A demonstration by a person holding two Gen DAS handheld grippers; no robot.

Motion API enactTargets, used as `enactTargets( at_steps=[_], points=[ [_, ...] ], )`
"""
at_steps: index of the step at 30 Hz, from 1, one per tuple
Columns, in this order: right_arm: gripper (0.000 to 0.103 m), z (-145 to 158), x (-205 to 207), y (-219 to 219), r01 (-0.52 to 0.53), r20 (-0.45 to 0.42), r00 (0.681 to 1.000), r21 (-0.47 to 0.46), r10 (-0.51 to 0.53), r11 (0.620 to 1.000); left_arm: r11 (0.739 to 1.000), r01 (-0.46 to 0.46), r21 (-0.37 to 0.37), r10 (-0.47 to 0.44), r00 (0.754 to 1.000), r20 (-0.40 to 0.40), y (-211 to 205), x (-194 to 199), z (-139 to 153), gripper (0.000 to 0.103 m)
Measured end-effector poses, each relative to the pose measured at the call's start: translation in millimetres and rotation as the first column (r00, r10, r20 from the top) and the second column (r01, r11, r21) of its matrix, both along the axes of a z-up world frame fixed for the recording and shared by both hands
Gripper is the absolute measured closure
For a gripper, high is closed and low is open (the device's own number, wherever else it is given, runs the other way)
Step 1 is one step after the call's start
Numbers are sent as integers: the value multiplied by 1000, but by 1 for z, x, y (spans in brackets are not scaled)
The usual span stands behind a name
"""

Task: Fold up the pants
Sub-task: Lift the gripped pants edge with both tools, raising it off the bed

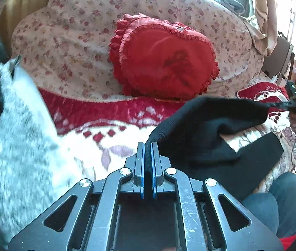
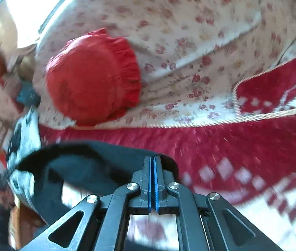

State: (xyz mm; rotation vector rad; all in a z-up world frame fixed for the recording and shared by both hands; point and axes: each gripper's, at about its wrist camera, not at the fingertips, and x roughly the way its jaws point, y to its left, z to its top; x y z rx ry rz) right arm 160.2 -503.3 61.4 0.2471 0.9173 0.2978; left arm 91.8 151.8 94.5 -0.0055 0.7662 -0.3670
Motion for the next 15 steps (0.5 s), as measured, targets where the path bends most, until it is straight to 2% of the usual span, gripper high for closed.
enactTargets(
  at_steps=[3,8,10,12,15],
  points=[
    [102,-3,-47,1,-23,1,1000,-60,23,998,1000,-24,11,25,999,-31,10,-24,-17,99],
    [102,-31,-118,-4,-20,-22,1000,-109,18,994,998,-54,-44,48,992,-114,27,-64,-54,99],
    [102,-45,-134,0,-20,-37,999,-159,14,987,996,-60,-65,50,989,-137,29,-80,-67,98],
    [102,-56,-150,1,23,-21,999,-224,-28,974,991,-105,-87,90,983,-163,35,-92,-76,91],
    [102,-57,-173,-4,99,21,995,-194,-97,976,968,-205,-143,177,967,-185,49,-108,-78,90]
  ],
)
